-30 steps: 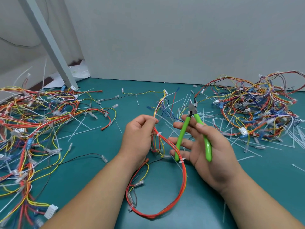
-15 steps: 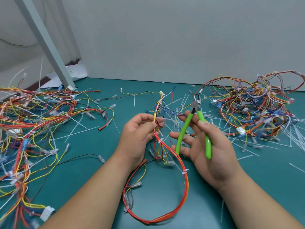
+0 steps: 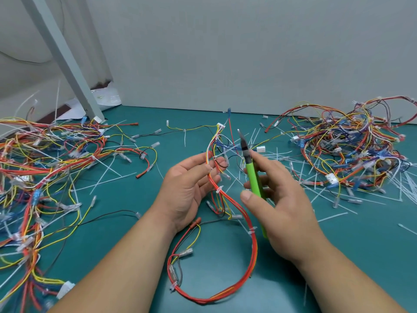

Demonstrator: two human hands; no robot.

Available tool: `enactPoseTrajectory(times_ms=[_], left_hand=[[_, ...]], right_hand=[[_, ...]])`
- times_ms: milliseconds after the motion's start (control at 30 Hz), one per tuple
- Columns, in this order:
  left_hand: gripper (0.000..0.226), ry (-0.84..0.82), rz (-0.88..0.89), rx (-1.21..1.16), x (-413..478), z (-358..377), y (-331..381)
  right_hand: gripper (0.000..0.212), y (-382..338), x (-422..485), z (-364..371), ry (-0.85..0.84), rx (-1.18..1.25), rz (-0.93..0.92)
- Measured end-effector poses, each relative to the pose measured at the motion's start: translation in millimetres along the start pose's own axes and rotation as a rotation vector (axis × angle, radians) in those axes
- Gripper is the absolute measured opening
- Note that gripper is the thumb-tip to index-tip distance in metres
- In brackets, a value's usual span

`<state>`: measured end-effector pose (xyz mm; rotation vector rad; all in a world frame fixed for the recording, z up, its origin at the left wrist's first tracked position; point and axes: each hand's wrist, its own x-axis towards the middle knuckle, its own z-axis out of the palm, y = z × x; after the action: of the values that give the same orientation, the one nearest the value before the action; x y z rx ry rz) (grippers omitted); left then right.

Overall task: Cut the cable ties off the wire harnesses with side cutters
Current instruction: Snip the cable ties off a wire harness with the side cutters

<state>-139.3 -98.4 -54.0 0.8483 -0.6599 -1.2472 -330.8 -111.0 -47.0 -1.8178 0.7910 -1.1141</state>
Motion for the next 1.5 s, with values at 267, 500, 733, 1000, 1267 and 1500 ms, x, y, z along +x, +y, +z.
enactPoseTrajectory(times_ms=[267,500,733,1000,1267,1500], left_hand=[[0.024,0.082,0.023,-0.067,1,3,1],[0.02,0.101,0.023,-0.107,3,3,1],[0.025,0.068,0.017,-0.088,3,1,-1],[0.032,0.079,0.003,-0.048,5,0,-4],[0.026,0.052,0.012,-0.034,3,0,-3],[0.019,0.024,0.011,-0.001,0,2,-1]], right_hand=[[0.046,-3,-2,-4,-0.05,-0.256,0.019],[0.035,3,2,-5,-0.073,-0.312,0.126],[0.053,5,5,-3,-0.005,-0.305,0.166],[0.063,7,4,-4,0.0,-0.378,0.155],[0.061,7,3,-5,0.0,-0.348,0.175],[0.061,5,9,-11,-0.013,-0.129,0.285]])
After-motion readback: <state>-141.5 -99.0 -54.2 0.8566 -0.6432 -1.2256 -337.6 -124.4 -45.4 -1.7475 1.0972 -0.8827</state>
